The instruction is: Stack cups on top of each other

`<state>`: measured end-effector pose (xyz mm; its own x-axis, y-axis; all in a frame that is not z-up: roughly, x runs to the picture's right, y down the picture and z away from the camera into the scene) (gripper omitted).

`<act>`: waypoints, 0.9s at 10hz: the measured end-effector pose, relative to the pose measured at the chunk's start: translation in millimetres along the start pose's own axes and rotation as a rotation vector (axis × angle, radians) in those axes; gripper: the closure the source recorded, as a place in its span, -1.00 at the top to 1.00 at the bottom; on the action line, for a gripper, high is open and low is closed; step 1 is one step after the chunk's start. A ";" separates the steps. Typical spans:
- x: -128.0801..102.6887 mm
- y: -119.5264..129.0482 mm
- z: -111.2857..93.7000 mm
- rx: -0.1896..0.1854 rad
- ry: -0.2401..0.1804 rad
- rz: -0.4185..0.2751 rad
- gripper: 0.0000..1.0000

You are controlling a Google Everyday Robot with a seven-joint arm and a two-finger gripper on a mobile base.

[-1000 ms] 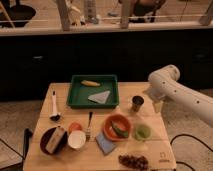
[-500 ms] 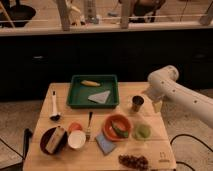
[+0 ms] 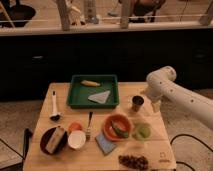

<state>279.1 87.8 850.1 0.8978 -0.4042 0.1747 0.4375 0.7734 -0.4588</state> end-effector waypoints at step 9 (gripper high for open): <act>-6.7 -7.4 15.6 -0.007 -0.012 -0.042 0.60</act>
<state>270.6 92.3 865.9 0.8791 -0.4306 0.2043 0.4747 0.7521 -0.4572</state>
